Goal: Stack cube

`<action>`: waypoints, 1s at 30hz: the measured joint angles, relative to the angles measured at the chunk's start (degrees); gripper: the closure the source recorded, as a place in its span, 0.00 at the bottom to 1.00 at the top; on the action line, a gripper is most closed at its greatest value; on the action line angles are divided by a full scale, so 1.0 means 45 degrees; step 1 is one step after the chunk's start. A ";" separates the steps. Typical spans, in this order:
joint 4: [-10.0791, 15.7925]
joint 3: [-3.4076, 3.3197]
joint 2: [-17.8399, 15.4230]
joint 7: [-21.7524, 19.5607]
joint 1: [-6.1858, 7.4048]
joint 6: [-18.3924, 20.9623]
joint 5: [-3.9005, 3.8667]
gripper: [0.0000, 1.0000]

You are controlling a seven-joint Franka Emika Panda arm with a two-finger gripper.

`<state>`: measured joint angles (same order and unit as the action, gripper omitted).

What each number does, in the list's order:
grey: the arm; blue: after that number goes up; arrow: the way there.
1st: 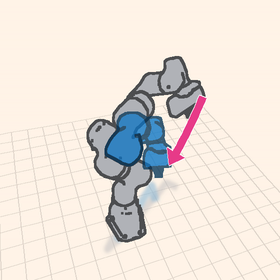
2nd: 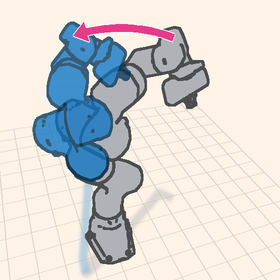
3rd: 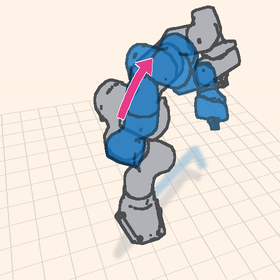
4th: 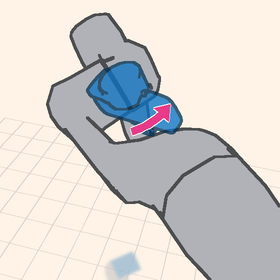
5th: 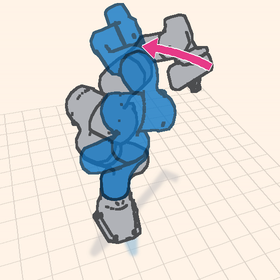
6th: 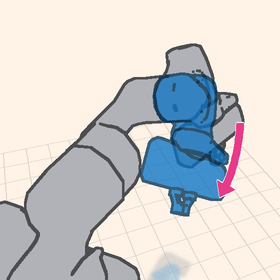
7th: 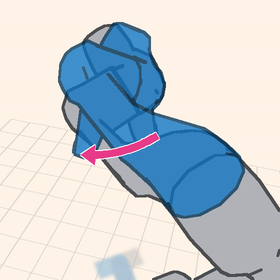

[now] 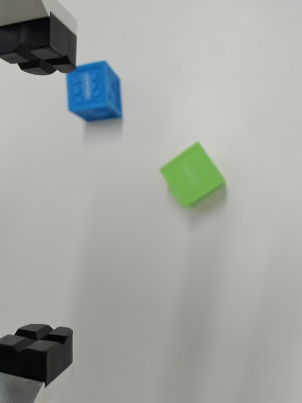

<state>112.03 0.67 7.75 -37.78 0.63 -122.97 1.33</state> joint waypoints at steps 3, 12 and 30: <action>0.0070 0.0042 0.0143 0.0363 0.0006 -0.0179 -0.0001 0.00; 0.0245 0.0197 0.0740 0.1712 0.0031 -0.0791 -0.0043 0.00; 0.0377 0.0609 0.2361 0.4738 0.0039 -0.2169 -0.0416 0.00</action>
<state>113.72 3.41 18.37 -16.46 0.80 -132.73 -0.54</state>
